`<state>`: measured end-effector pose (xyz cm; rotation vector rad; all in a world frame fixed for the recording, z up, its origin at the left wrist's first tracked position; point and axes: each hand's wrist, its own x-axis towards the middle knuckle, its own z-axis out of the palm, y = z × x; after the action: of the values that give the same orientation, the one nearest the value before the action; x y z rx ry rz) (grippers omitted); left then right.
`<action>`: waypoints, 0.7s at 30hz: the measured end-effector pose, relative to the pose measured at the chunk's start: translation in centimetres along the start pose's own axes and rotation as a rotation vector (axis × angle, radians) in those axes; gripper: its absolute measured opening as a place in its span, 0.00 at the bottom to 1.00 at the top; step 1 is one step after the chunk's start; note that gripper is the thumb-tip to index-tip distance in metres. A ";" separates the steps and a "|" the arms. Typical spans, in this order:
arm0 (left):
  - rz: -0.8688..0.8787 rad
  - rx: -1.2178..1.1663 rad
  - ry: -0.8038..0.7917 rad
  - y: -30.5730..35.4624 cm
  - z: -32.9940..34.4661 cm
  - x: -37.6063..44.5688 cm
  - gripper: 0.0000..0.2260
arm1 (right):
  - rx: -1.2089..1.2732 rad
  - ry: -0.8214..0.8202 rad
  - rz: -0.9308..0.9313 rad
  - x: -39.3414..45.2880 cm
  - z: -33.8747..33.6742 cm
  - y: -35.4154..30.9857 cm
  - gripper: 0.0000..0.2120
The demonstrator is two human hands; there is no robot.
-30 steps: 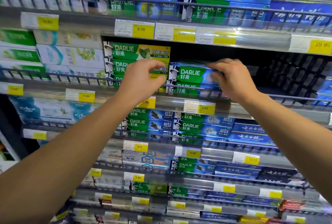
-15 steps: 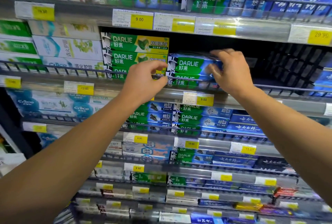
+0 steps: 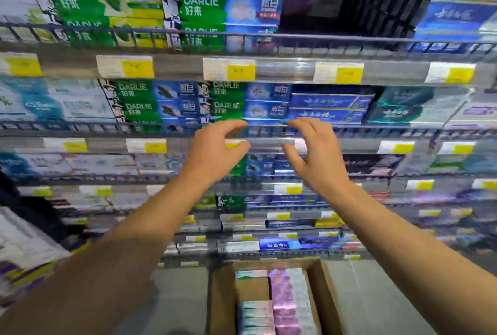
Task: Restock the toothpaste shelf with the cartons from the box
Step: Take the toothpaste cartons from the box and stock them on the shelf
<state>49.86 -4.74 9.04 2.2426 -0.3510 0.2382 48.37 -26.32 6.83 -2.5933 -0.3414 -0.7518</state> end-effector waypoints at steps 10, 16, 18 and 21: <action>-0.249 0.019 -0.217 -1.2 16.7 -9.0 0.19 | 0.098 -0.387 0.140 -14.8 3.6 10.8 0.19; -0.468 0.079 -0.351 -6.8 24.5 -14.2 0.19 | 0.115 -0.608 0.272 -23.2 9.3 16.2 0.19; -0.523 0.089 -0.392 -9.6 27.0 -15.5 0.18 | 0.122 -0.667 0.278 -25.7 12.1 17.6 0.18; -0.590 0.117 -0.447 -14.8 31.0 -17.6 0.18 | 0.148 -0.748 0.305 -29.4 16.9 19.5 0.17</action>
<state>39.73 -16.58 -26.33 2.3923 0.1095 -0.5710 38.43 -39.31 -28.71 -2.5976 -0.1896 0.3561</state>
